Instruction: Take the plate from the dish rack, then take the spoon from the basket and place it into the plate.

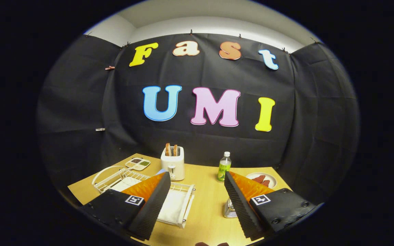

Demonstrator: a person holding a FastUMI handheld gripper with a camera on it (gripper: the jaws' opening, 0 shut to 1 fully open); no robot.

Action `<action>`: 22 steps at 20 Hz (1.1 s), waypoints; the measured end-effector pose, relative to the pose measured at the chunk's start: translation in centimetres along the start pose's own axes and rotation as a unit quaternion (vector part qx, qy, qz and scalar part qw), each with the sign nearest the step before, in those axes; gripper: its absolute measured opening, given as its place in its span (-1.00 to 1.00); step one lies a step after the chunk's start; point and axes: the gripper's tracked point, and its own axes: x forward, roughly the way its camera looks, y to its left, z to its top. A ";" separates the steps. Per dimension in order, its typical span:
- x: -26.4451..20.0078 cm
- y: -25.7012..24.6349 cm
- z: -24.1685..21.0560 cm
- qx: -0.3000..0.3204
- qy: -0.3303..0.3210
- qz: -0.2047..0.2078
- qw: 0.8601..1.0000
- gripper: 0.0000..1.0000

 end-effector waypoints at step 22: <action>16.4 12.1 -14.8 0.086 0.363 0.035 0.927 0.15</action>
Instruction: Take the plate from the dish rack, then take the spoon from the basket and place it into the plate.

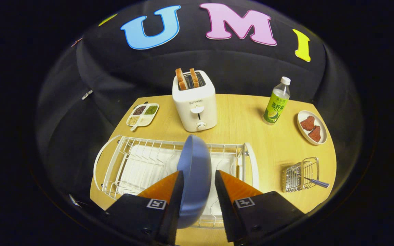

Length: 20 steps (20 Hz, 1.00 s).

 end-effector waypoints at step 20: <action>-3.4 -1.3 2.8 0.039 -0.067 -0.086 0.993 -0.33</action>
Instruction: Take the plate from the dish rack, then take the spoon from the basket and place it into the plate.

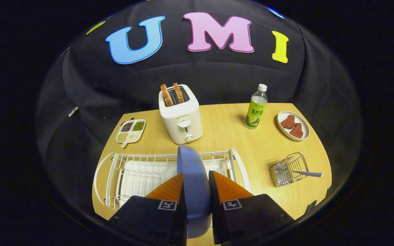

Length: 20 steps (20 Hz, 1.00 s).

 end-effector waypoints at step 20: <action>-10.9 -14.4 -2.9 0.011 -0.050 0.076 0.996 -0.49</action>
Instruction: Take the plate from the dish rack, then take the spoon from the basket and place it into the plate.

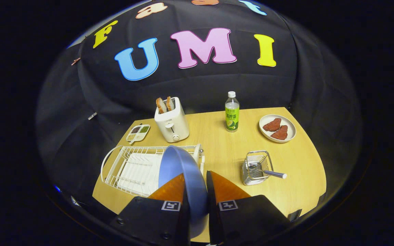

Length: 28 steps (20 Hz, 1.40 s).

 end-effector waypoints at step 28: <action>4.8 -20.3 -14.8 0.130 0.119 0.042 0.983 -0.01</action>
